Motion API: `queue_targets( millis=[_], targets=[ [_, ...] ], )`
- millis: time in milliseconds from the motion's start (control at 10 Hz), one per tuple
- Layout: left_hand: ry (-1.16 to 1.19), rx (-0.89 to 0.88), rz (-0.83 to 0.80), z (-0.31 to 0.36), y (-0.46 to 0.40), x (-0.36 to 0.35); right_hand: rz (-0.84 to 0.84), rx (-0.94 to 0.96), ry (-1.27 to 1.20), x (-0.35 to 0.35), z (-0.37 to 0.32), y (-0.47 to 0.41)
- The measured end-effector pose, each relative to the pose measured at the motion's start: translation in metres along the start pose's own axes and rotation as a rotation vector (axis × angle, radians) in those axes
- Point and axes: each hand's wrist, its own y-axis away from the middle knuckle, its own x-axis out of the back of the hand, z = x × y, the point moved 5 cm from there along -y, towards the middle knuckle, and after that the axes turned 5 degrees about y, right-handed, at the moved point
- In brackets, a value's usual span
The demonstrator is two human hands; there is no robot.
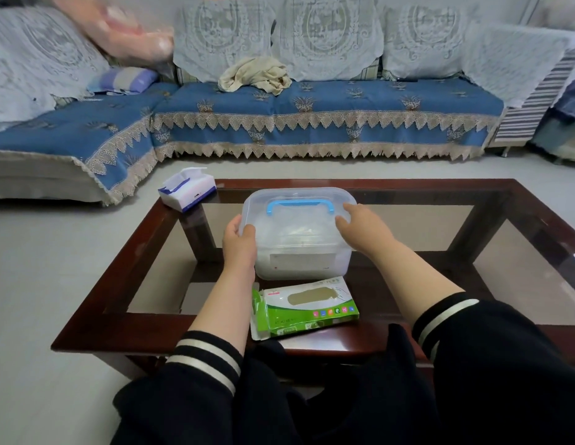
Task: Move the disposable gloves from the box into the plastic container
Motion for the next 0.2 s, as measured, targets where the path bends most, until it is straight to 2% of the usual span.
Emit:
queue_targets(
  millis=[100, 200],
  targets=[
    [-0.022, 0.025, -0.017, 0.005, -0.008, -0.001, 0.032, -0.032, -0.068, -0.007, -0.006, 0.004],
    [-0.089, -0.037, 0.110, -0.006, 0.004, 0.009, 0.111, -0.071, -0.254, -0.012, -0.003, 0.009]
  ],
)
